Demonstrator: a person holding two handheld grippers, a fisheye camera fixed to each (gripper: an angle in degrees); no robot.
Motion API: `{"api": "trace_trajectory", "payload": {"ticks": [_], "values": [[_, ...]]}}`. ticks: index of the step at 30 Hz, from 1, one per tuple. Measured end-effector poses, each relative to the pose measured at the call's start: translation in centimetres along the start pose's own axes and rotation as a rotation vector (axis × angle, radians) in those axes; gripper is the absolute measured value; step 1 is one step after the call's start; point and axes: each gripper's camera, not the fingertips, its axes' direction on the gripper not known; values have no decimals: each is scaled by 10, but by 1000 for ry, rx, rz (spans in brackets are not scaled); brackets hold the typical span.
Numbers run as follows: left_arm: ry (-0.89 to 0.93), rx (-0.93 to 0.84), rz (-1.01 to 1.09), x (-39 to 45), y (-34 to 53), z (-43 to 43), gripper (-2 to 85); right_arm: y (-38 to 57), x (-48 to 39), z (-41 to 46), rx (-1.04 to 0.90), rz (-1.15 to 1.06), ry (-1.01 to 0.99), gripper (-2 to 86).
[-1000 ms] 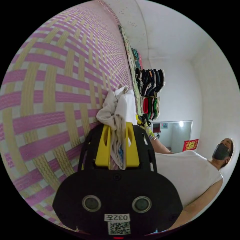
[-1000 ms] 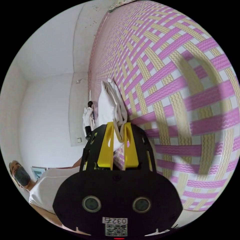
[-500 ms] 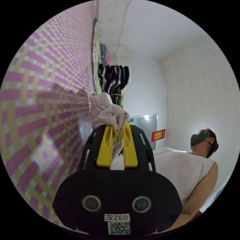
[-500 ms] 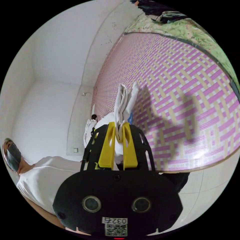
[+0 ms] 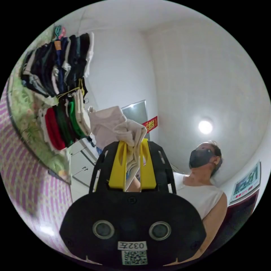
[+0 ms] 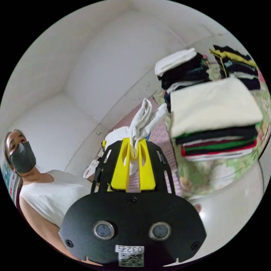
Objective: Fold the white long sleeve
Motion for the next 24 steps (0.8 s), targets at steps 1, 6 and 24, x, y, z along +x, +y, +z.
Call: {"api": "trace_trajectory", "payload": {"ticks": [1, 6, 24], "values": [[19, -25, 1, -3, -29, 27, 30, -19, 1, -29, 16, -54, 7, 50], [23, -100, 24, -9, -143, 124, 29, -88, 11, -137, 95, -164, -2, 51], [-218, 48, -540, -218, -191, 142, 18, -53, 252, -186, 106, 305, -204, 48]]}}
